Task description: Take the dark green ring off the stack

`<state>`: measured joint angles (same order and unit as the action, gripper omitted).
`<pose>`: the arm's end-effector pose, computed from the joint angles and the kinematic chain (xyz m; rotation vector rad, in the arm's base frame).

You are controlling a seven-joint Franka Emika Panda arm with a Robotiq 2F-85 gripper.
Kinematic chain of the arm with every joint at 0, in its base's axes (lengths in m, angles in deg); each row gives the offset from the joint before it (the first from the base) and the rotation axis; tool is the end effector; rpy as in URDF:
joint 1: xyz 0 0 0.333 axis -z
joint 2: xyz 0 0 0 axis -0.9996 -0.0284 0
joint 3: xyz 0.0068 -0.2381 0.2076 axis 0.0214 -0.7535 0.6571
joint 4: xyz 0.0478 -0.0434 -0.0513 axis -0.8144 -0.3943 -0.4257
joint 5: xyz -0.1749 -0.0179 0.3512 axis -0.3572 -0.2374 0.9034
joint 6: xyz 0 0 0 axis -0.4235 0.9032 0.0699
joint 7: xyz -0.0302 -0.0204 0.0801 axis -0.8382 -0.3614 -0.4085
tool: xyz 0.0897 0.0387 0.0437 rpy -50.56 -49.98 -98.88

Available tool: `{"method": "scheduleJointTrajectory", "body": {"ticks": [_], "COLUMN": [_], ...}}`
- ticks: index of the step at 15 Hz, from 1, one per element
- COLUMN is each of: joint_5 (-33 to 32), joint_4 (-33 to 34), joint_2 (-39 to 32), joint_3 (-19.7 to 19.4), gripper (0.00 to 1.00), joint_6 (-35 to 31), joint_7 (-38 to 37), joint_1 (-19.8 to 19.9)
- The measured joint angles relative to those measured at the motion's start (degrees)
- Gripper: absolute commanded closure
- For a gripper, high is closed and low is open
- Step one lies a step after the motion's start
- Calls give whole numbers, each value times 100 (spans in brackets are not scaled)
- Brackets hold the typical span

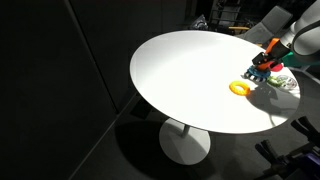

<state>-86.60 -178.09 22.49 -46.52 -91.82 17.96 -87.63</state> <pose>0.4993 -0.1212 0.1594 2.9574 -0.5885 0.4505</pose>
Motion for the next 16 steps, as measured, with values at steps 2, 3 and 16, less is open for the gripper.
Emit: {"method": "scheduleJointTrajectory", "body": {"ticks": [2,3,16], "joint_5": [28,37,72], "joint_4": [2,3,20], "joint_2": [-21,-29,69], "joint_3": [0,0,13], "gripper": [26,35,56], "joint_6": [-14,-18,-142], "joint_7": [0,0,0], "joint_1": [0,0,5]}}
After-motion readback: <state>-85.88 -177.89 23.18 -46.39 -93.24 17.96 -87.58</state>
